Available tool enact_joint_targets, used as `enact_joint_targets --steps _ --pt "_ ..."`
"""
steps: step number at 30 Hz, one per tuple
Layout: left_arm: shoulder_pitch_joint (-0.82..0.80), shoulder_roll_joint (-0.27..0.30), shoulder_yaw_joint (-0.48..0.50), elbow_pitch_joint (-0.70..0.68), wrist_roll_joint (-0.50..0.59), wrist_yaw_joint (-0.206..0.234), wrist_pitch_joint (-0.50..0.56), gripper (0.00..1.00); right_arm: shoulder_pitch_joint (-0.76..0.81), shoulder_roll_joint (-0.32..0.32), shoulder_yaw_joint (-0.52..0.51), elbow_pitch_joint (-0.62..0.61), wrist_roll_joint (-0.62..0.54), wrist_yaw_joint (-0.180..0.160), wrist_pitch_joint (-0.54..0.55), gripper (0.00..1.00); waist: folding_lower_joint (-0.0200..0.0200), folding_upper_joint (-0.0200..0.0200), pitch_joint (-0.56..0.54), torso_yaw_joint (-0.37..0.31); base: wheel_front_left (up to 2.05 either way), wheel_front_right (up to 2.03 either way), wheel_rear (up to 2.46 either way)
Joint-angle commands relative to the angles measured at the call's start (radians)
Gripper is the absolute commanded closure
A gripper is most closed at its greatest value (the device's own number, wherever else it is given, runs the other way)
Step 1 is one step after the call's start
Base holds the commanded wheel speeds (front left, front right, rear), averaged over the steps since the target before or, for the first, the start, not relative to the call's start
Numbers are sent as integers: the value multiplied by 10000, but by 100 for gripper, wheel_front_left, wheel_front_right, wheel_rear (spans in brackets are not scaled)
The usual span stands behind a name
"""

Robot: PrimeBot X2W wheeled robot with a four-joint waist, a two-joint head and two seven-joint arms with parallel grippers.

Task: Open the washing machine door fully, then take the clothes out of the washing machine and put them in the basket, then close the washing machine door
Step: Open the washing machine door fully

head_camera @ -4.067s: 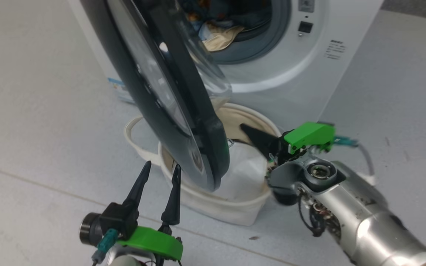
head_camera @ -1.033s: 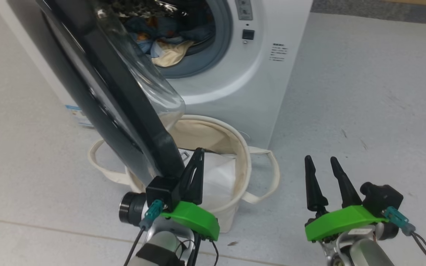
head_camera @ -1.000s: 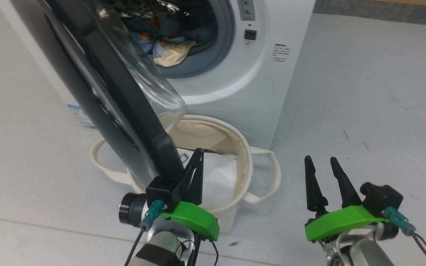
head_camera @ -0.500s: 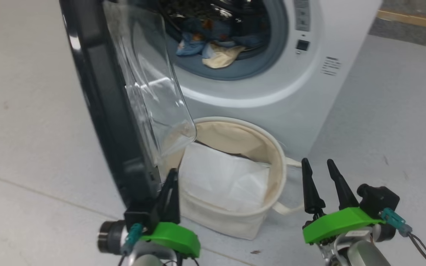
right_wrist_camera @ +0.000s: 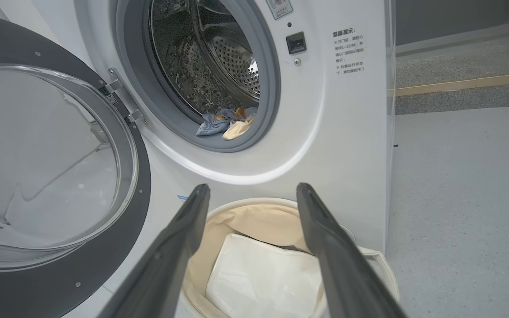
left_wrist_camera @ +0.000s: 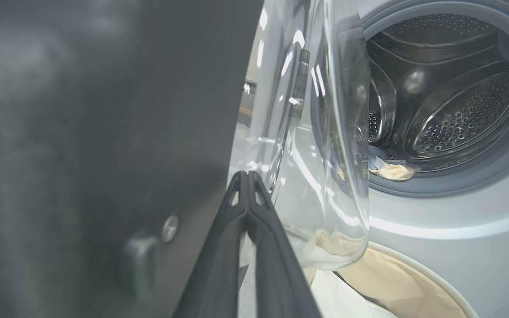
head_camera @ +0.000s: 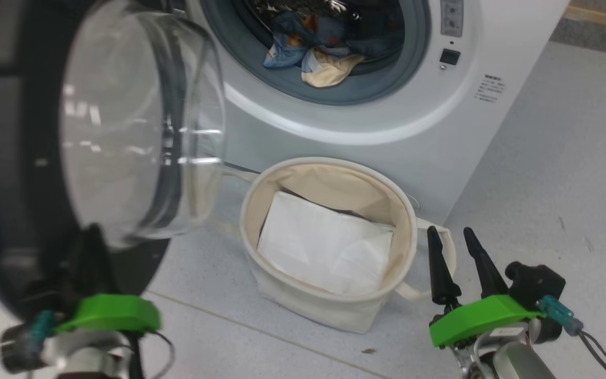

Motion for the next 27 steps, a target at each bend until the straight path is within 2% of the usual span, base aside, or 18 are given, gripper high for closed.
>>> enact_joint_targets --steps 1,9,15,22,27 --pt "-346 453 776 -360 -72 468 -121 100 -418 64 168 -265 -97 4 -122 0 0 -1 116 -108 0 0 0" --pt "-371 1000 2625 -300 -389 388 -124 100 -624 64 -30 -231 -431 4 -122 0 0 -1 724 -451 0 0 0" --pt "-645 1014 3863 31 -498 101 -125 100 -797 23 -198 -322 -650 4 -122 0 0 -1 1218 -647 0 0 0" --pt "-1044 887 5461 585 -308 -651 -125 100 -967 -113 -173 -439 -688 4 -122 0 0 -1 1675 -828 0 0 0" --pt "-1179 523 5883 906 255 -1222 -125 100 -1007 -142 -198 -458 -652 4 -122 0 0 -1 1688 -885 0 0 0"
